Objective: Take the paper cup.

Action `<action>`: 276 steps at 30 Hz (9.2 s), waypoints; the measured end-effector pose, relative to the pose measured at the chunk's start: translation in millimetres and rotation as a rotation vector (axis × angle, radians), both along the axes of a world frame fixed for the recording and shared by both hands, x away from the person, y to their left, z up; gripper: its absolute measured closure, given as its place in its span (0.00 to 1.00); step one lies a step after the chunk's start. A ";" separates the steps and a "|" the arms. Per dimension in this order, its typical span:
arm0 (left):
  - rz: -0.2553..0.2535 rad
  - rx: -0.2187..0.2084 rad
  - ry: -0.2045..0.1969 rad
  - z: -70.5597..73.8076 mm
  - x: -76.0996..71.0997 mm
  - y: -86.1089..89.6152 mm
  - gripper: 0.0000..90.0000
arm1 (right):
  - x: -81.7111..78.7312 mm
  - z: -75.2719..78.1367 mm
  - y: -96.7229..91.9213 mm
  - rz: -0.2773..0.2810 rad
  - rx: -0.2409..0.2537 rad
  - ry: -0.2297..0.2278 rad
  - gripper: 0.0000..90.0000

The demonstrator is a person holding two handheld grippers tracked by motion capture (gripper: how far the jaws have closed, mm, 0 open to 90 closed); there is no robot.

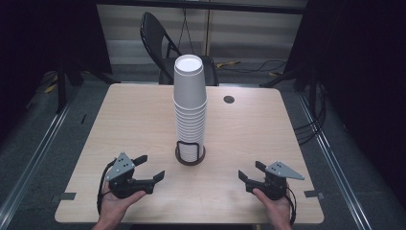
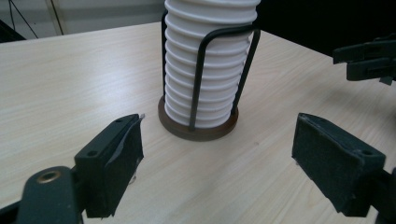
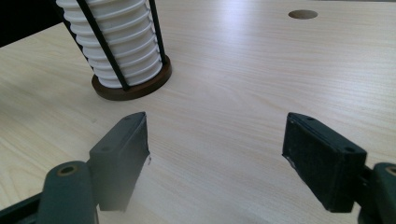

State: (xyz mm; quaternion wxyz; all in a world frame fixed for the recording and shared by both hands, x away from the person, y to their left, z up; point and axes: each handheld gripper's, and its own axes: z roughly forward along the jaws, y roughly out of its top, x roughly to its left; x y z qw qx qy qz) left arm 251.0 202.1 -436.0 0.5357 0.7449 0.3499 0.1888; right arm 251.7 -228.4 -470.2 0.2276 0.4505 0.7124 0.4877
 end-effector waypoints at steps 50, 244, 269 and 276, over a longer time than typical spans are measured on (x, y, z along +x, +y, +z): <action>-0.051 -0.078 -0.088 92.2 28.2 -24.1 0.17 | -5.2 2.1 10.6 0.048 0.005 -0.001 0.22; -0.061 -0.138 -0.283 238.0 83.7 -64.0 0.12 | -1.8 -2.9 13.4 0.085 0.008 0.042 0.24; -0.020 -0.121 -0.240 195.5 52.9 -27.9 0.12 | -2.6 -1.3 14.8 0.086 0.011 0.035 0.24; -0.018 -0.094 -0.227 172.8 48.7 -21.5 0.12 | -2.5 -1.2 16.8 0.094 0.011 0.033 0.24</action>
